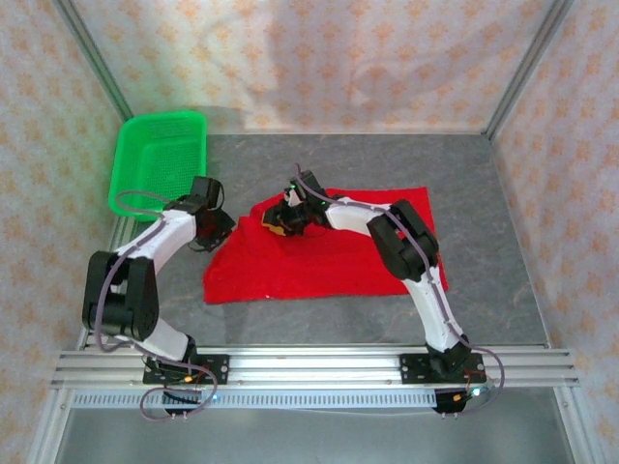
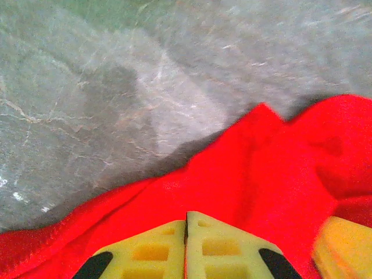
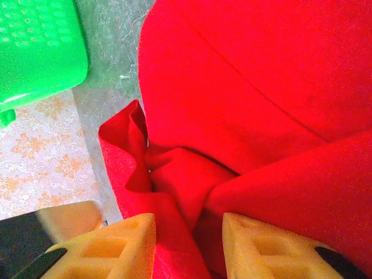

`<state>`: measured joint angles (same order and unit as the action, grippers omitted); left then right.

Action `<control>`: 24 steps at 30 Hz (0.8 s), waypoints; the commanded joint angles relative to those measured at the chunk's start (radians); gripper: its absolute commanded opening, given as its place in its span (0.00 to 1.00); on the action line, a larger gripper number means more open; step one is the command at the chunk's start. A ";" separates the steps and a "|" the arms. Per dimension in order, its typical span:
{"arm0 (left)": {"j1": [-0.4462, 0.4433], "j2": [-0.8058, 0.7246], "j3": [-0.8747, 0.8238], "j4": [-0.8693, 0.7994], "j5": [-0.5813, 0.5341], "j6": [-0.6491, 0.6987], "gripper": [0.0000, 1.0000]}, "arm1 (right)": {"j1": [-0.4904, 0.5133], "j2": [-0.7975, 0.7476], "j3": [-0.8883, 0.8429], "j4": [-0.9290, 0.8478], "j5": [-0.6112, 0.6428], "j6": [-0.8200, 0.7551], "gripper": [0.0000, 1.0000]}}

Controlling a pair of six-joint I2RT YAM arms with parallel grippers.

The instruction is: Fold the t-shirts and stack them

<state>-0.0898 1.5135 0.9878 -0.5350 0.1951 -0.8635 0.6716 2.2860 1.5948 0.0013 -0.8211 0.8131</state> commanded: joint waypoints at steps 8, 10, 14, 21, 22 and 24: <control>-0.045 0.082 -0.024 0.081 0.067 -0.064 0.08 | 0.013 -0.014 0.020 0.068 -0.020 0.037 0.36; -0.043 0.117 -0.035 0.091 0.062 -0.061 0.07 | 0.017 -0.008 0.024 0.094 -0.033 0.047 0.33; -0.042 0.153 -0.059 0.095 0.039 -0.057 0.06 | 0.026 -0.009 0.031 0.104 -0.053 0.050 0.25; -0.028 0.171 -0.106 0.133 0.044 -0.077 0.05 | 0.038 -0.023 0.030 0.122 -0.079 0.053 0.02; -0.025 0.175 -0.112 0.137 0.048 -0.079 0.05 | 0.041 -0.026 0.032 0.125 -0.083 0.054 0.00; -0.020 0.179 -0.119 0.142 0.050 -0.080 0.05 | 0.046 -0.037 0.037 0.132 -0.088 0.051 0.00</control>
<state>-0.1242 1.6676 0.9039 -0.4026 0.2611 -0.9237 0.7055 2.2860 1.5990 0.0864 -0.8837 0.8684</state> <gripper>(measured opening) 0.053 0.054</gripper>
